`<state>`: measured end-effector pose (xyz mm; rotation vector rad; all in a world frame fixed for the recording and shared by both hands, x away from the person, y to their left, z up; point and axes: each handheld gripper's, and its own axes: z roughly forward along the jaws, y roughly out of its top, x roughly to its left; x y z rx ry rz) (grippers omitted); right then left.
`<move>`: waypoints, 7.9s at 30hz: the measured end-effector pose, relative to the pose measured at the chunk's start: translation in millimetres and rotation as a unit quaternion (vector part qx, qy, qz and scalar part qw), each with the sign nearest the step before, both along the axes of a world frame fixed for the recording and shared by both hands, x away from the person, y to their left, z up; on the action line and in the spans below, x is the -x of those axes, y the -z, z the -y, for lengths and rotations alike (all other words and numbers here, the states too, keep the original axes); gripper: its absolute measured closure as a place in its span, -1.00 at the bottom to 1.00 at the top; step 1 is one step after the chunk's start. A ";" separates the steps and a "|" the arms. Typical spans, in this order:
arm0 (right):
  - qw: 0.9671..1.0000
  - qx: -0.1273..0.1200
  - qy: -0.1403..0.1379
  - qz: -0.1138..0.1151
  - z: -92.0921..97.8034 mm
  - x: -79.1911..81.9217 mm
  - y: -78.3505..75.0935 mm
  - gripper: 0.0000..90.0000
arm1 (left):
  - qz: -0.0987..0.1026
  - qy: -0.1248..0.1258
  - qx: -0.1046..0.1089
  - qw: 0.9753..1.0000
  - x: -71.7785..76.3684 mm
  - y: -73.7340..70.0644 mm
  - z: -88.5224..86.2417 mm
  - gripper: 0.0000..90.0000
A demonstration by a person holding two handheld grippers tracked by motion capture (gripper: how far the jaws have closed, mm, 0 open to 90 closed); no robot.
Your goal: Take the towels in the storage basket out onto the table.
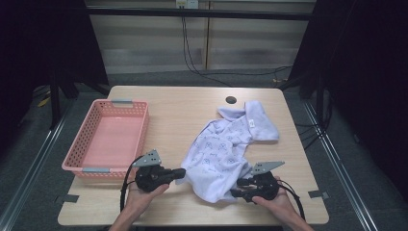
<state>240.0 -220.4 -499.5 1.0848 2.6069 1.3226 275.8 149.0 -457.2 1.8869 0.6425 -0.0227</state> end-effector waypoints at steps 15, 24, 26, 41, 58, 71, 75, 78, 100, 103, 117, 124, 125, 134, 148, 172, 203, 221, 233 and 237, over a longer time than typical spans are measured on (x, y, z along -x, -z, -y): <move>0.994 -0.078 0.064 0.044 36.6 -13.8 -51.1 0.99 | 0.017 -0.038 0.030 0.999 -6.7 -20.2 -19.6 0.97; 0.981 -0.085 0.114 0.130 71.2 -28.8 -130.0 0.99 | 0.025 -0.018 0.054 0.998 -14.5 -41.1 -3.0 0.97; 0.980 -0.085 0.117 0.134 69.7 -33.7 -132.8 0.98 | 0.018 -0.021 0.044 0.999 -16.2 -36.7 -2.9 0.97; 0.992 -0.049 0.109 0.041 44.0 -33.2 -48.8 0.19 | -0.036 -0.061 0.020 0.997 -32.3 2.4 -15.6 0.96; 0.998 0.037 0.049 0.033 16.9 -5.4 -8.2 0.01 | -0.038 -0.057 0.037 0.997 -30.3 3.4 -15.6 0.96; 0.983 -0.074 0.112 0.124 56.5 -19.3 -96.8 0.90 | 0.021 -0.055 0.074 0.996 -29.4 -46.5 -13.2 0.97; 0.976 -0.080 0.133 0.152 71.2 -32.8 -136.0 0.91 | 0.055 -0.051 0.082 0.994 -41.8 -81.5 1.3 0.97; 0.970 -0.081 0.145 0.176 77.4 -45.8 -164.8 0.91 | 0.082 -0.053 0.085 0.992 -51.4 -112.5 11.0 0.97; 0.925 -0.132 0.126 0.333 105.5 -23.7 -355.0 0.91 | 0.232 -0.036 0.120 0.965 -28.1 -287.0 21.5 0.98; 0.943 -0.118 0.108 0.291 106.8 -9.7 -317.7 0.91 | 0.203 -0.013 0.104 0.973 -16.5 -249.7 18.0 0.98; 0.992 -0.105 0.044 0.056 90.5 95.0 -106.7 0.81 | 0.001 0.054 0.021 0.998 85.7 -55.5 -16.5 0.95; 0.991 -0.097 0.079 0.045 100.3 99.5 -74.4 0.25 | -0.050 0.053 -0.012 0.997 74.8 -19.5 -16.0 0.55; 0.991 -0.079 0.095 0.051 104.8 95.3 -70.5 0.29 | -0.053 0.053 -0.016 0.997 70.1 -15.0 -10.4 0.56; 0.986 0.002 0.166 0.004 141.3 55.7 -25.5 0.17 | -0.045 0.068 -0.097 0.992 5.6 25.7 53.3 0.37; 0.991 0.010 0.130 0.032 111.6 38.5 -31.4 0.94 | -0.030 0.045 -0.179 0.982 -3.5 38.5 57.9 0.99; 0.994 0.034 0.097 0.023 67.4 13.0 -23.2 0.52 | -0.040 -0.024 -0.073 0.996 -2.6 14.8 -14.6 0.69; 0.990 -0.028 0.120 0.072 97.8 15.1 -56.6 0.93 | -0.042 -0.035 -0.057 0.997 4.1 7.2 -25.7 0.96; 0.992 -0.013 0.105 0.063 104.9 57.1 -55.6 0.38 | -0.014 0.006 -0.060 0.998 0.1 -0.3 0.0 0.65; 0.995 0.056 0.077 0.040 54.0 -30.4 -13.5 0.20 | -0.035 0.017 -0.093 0.995 -36.4 23.4 33.1 0.52; 0.992 0.097 0.070 0.040 40.5 -36.6 -2.5 0.23 | -0.055 0.044 -0.139 0.988 -32.1 38.2 41.6 0.56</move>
